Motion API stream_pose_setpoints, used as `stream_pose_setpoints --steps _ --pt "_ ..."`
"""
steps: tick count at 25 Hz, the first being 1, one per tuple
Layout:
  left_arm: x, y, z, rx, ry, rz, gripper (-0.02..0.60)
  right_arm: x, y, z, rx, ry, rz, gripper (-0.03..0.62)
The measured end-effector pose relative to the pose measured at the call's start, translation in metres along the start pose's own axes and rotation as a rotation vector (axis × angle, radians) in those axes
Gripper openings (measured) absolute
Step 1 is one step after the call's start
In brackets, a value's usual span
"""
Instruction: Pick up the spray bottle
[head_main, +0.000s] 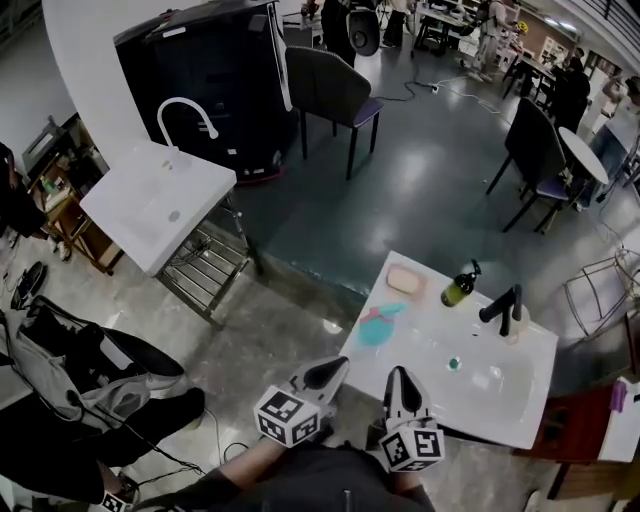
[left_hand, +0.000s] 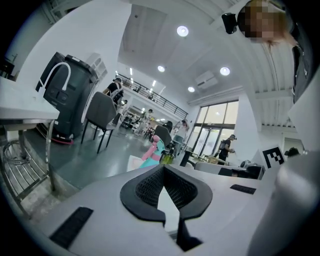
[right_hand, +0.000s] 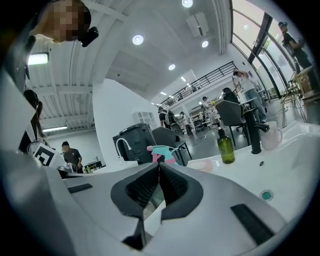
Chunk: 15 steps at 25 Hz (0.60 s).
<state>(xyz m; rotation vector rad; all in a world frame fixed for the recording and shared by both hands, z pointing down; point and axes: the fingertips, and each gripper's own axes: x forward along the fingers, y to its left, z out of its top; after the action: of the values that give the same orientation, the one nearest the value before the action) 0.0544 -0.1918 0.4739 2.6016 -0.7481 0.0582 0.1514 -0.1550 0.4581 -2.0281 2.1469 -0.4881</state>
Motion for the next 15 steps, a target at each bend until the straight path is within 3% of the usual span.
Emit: stream_pose_setpoints --steps 7,15 --pt "0.019 0.019 0.003 0.033 0.024 -0.023 0.005 0.020 -0.015 -0.001 -0.002 -0.006 -0.026 0.009" --pt "0.045 0.009 0.001 0.054 0.052 -0.133 0.006 0.040 -0.010 -0.004 -0.057 0.031 0.036 0.009"
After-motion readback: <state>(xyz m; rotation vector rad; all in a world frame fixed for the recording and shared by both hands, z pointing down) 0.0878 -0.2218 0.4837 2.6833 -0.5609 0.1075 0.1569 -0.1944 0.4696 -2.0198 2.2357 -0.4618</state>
